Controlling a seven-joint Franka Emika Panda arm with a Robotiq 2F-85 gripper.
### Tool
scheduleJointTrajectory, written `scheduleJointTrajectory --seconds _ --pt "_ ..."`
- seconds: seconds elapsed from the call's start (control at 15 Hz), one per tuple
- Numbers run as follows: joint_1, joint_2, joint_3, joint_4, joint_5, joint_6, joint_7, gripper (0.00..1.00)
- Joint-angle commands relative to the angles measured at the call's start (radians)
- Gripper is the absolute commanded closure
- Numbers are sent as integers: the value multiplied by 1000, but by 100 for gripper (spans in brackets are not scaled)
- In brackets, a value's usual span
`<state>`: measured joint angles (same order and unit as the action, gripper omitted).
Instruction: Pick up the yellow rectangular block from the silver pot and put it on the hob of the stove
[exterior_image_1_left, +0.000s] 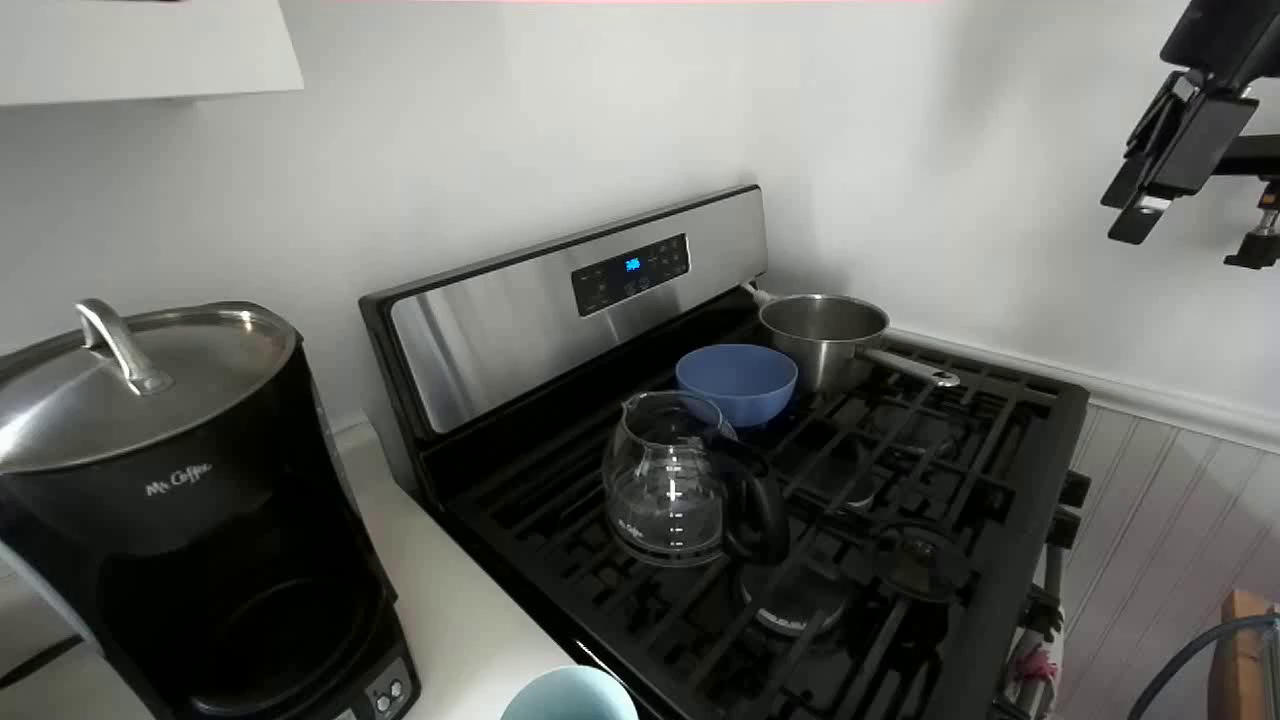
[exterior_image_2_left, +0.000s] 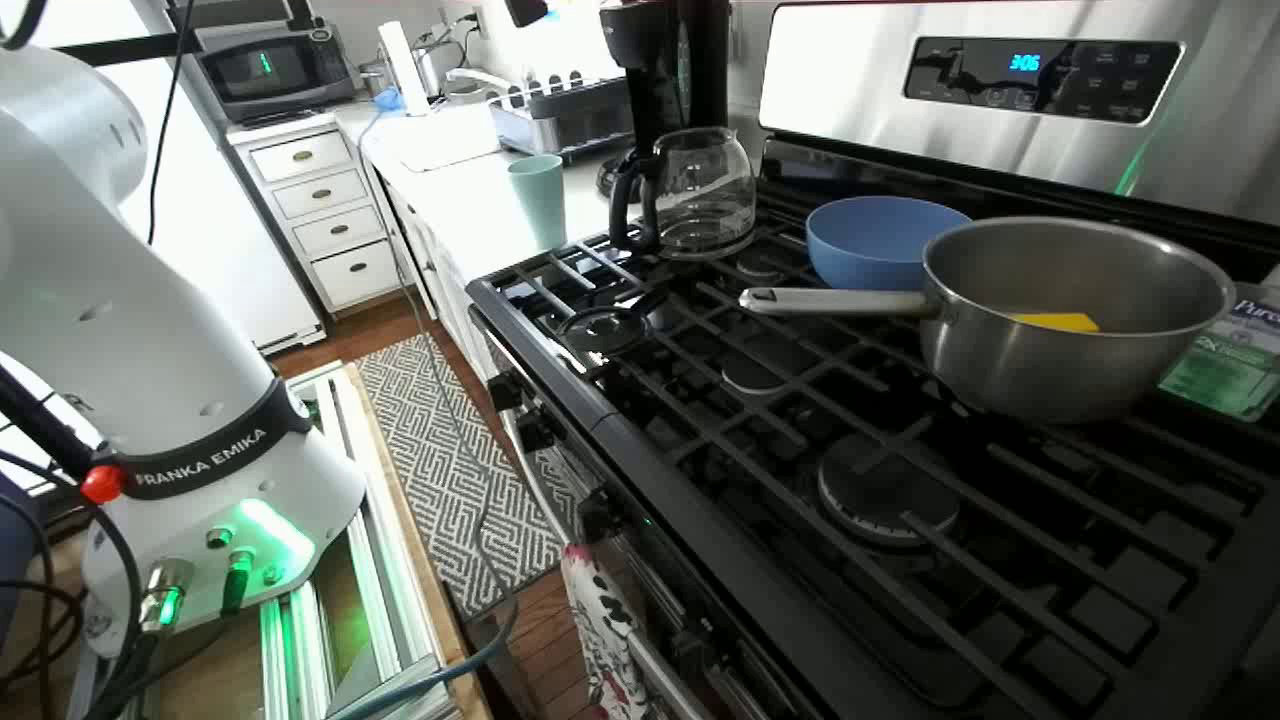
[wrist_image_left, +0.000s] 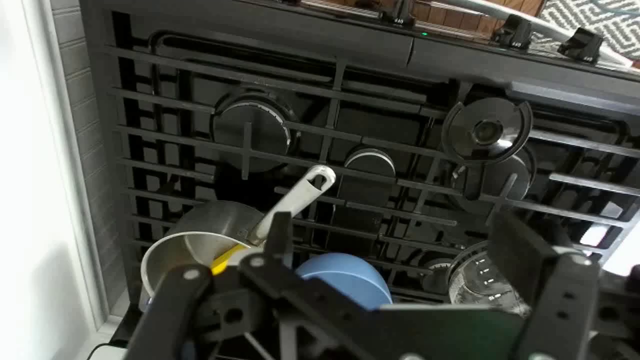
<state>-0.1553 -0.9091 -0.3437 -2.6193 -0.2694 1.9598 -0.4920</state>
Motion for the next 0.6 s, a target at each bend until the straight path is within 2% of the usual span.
scheduleJointTrajectory --seconds 0.0,0.2,0.47,0.53 --pt "5 -1 -2 3 -2 -4 3 0" --pt "0 114 -2 64 34 50 125 0" --pt "-2 333 2 189 57 148 256 0" --pt "29 385 -24 227 38 154 291 0"
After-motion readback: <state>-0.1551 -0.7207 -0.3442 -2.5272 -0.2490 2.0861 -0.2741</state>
